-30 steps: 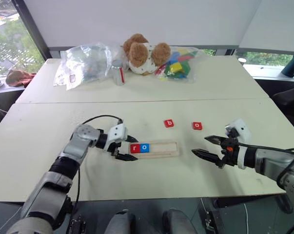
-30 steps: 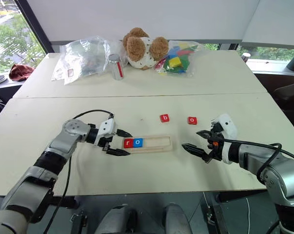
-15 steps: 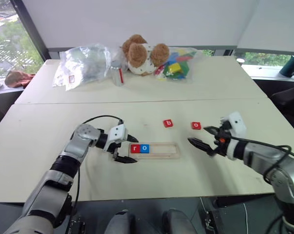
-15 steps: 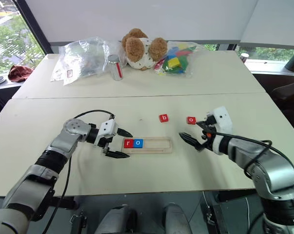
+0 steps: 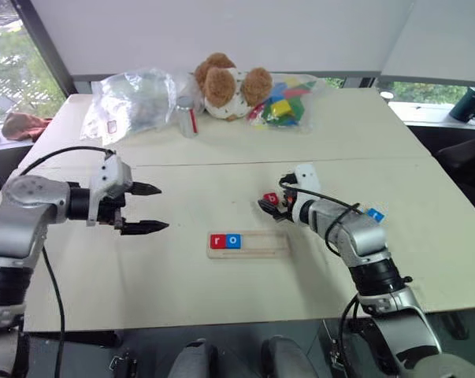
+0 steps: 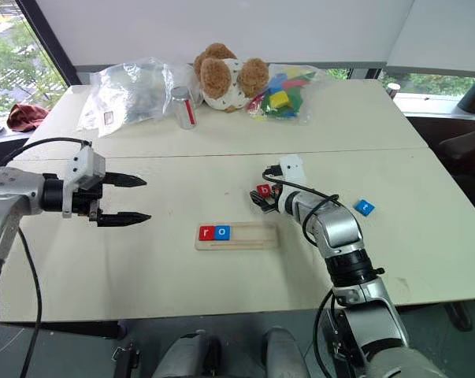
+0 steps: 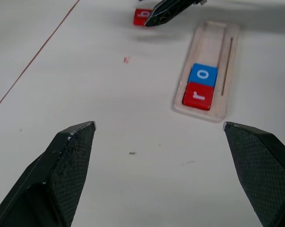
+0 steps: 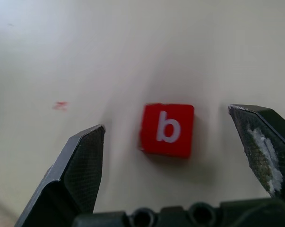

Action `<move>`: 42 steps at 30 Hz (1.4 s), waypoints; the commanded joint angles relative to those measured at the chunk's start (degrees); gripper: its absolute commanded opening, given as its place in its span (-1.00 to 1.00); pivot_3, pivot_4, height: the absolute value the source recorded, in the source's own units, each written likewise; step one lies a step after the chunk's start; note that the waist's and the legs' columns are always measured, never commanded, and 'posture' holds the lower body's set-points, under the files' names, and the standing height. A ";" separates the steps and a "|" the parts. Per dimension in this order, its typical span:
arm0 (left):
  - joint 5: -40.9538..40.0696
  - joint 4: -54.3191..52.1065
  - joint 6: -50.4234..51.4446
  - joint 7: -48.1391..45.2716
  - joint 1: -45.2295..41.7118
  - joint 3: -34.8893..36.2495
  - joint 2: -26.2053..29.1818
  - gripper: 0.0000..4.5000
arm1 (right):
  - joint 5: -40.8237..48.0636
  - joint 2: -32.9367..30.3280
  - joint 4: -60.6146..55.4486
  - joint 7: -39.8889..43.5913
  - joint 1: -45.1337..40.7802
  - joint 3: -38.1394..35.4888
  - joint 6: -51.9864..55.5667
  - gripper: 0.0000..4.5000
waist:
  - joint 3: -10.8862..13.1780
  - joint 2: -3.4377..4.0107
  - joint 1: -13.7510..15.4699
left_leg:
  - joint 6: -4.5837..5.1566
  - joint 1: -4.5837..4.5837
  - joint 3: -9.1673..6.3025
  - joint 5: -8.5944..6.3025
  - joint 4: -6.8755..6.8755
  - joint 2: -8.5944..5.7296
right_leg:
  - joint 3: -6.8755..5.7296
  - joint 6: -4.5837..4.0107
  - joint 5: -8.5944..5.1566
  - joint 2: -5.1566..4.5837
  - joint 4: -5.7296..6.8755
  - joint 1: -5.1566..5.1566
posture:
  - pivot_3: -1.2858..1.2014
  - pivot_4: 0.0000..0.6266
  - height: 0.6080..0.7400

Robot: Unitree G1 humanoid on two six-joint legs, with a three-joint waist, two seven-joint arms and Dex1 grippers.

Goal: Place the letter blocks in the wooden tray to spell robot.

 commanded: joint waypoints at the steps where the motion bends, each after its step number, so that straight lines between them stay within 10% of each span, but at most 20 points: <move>1: -3.27 -6.35 4.06 5.45 1.48 4.19 -0.60 0.98 | -2.55 1.68 0.65 -1.93 -1.92 0.08 1.02 1.00 | 0.00 0.00 -0.13 | -0.04 -0.06 -0.03 0.02 0.01 0.01 | -0.01 0.00 0.00 0.02 0.01 -0.04 | 0.03 -0.52 1.00; 7: -4.21 -9.78 4.42 9.59 5.86 4.44 -1.62 1.00 | -4.01 4.46 1.55 -2.17 -1.54 -0.09 2.20 0.77 | -0.01 0.00 -0.36 | 0.04 -0.01 -0.01 -0.02 0.01 0.02 | 0.00 0.00 0.00 0.03 -0.01 -0.04 | 0.03 -0.52 1.00; 13: -4.96 -9.64 3.58 10.47 4.57 2.77 -1.96 1.00 | -6.71 5.46 1.11 -3.01 -0.99 0.34 1.92 -0.48 | -0.01 -0.01 -0.38 | 0.00 0.08 0.00 0.00 0.01 0.03 | 0.00 0.00 0.00 0.03 0.01 -0.01 | 0.03 -0.52 1.00; 18: -5.06 -9.81 3.07 9.33 1.72 -1.05 -3.15 1.00 | -8.53 4.89 -5.08 -6.26 -0.68 -3.45 0.70 -0.49 | 0.00 0.00 -0.21 | -0.01 0.10 0.00 0.01 0.01 0.02 | 0.00 0.00 0.00 0.04 0.01 0.02 | 0.03 -0.52 1.00; 28: -2.98 -3.66 -0.63 4.76 -4.96 -9.36 -8.10 1.00 | -11.63 2.55 -55.94 -13.34 24.34 -18.30 30.13 -0.49 | -0.04 0.01 0.15 | -0.20 -0.55 -0.19 0.12 0.04 -0.05 | -0.03 0.00 0.00 0.06 0.02 -0.39 | 0.03 -0.52 1.00; 41: -0.63 1.11 -3.85 3.55 -7.30 -12.79 -11.70 1.00 | -15.80 18.96 -53.34 -19.91 26.59 -19.47 35.11 -0.49 | -0.04 0.01 -0.07 | -0.01 0.35 0.00 0.04 0.02 0.08 | 0.10 -0.02 -0.01 0.38 0.24 0.15 | 0.03 -0.52 1.00; 42: -0.70 0.62 -3.60 3.70 -6.96 -12.64 -11.59 1.00 | -15.92 19.27 -52.79 -19.91 26.60 -19.82 34.77 -0.27 | -0.04 0.01 -0.04 | -0.02 0.35 0.00 0.04 0.02 0.08 | 0.12 -0.02 -0.01 0.37 0.24 0.15 | 0.03 -0.52 1.00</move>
